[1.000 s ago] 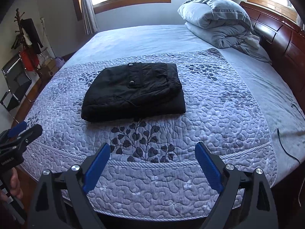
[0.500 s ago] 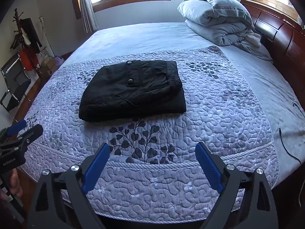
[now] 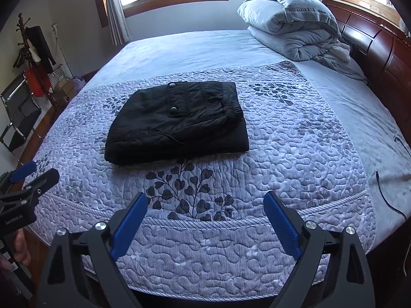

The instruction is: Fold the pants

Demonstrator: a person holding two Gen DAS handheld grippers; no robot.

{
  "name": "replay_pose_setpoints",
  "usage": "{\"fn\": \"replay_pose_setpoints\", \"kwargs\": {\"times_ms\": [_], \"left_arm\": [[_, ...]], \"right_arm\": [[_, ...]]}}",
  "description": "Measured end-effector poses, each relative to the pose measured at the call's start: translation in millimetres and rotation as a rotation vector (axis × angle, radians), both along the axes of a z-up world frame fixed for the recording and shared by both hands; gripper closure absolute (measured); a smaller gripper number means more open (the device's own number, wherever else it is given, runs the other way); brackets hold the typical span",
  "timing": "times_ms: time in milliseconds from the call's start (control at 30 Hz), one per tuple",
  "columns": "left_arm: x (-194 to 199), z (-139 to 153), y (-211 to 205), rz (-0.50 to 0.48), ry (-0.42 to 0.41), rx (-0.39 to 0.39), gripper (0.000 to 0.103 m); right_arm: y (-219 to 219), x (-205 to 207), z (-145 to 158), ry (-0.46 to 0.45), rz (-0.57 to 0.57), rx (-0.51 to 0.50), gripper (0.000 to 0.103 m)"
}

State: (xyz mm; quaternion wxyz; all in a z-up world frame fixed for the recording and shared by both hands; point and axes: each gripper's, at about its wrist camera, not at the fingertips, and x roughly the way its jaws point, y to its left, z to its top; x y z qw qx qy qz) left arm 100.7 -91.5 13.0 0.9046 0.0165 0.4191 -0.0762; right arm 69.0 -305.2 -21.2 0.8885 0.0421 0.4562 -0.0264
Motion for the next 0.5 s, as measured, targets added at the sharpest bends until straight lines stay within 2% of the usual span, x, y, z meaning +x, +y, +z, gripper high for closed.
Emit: {"fn": "replay_pose_setpoints", "kwargs": {"times_ms": [500], "left_arm": [[1.7,-1.4,0.7,0.002,0.008,-0.001,0.003]], "right_arm": [[0.4,2.0,-2.3,0.004,0.004,0.001,0.011]]}}
